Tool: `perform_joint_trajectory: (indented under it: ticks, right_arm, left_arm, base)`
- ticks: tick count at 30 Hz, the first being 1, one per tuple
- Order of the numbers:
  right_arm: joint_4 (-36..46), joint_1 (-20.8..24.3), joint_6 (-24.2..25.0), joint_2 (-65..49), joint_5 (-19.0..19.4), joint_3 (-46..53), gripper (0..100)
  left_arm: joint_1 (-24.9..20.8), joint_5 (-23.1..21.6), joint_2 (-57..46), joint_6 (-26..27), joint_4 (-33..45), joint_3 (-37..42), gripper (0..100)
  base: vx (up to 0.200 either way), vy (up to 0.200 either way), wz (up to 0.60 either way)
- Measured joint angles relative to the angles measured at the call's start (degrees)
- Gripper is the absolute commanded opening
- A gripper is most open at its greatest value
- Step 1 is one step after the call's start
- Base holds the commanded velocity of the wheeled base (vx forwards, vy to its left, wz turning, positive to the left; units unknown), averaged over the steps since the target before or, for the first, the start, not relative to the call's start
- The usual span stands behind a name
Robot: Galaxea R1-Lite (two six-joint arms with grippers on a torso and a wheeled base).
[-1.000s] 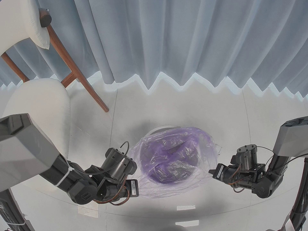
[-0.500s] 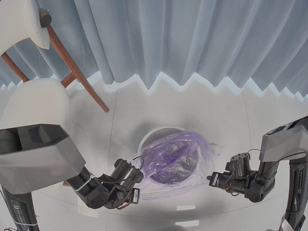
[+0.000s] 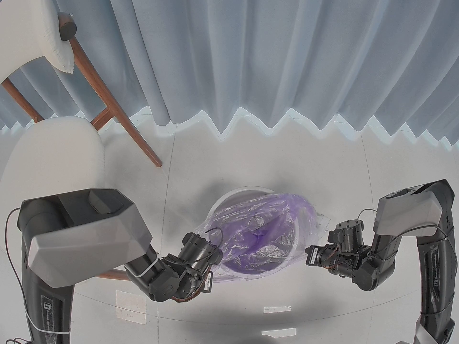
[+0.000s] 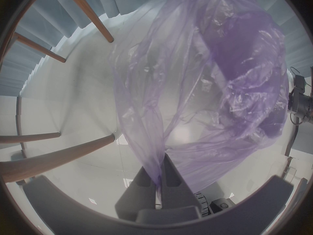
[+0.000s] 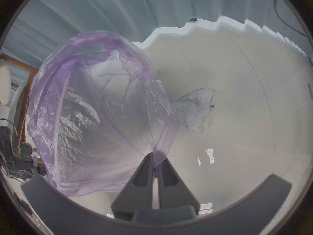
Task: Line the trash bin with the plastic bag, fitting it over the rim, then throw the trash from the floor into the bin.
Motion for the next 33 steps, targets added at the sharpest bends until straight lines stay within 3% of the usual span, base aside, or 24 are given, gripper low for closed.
perform_joint_trajectory:
  ticks: [3,4,12,21,27,33]
  right_arm:
    - [-0.1,-0.2,-0.1,0.6,-0.2,-0.4,0]
    - [-0.2,-0.2,-0.1,0.7,-0.2,-0.5,100]
    - [-0.6,-0.2,-0.3,-0.8,-0.5,1.0,100]
    - [-4.9,-0.7,-0.1,-8.0,0.3,11.2,100]
    - [-17.1,-2.6,-0.9,-11.9,3.2,17.0,100]
    - [-19.0,-5.3,-3.9,-13.7,8.8,16.9,100]
  left_arm:
    - [0.3,0.0,0.5,-0.2,0.0,-0.2,0]
    - [0.4,0.1,0.6,-0.2,-0.1,0.0,100]
    - [0.5,-0.5,-1.0,-0.1,-5.2,3.1,100]
    - [0.0,-3.0,-11.6,0.2,-6.1,12.6,100]
    - [0.8,-5.7,-19.8,1.3,-7.4,17.3,100]
    - [3.4,-8.5,-22.1,9.6,-15.8,15.8,100]
  base:
    - [0.000,0.000,0.00]
    - [0.000,0.000,0.00]
    - [0.000,0.000,0.00]
    - [0.000,0.000,0.00]
    - [0.000,0.000,0.00]
    - [0.000,0.000,0.00]
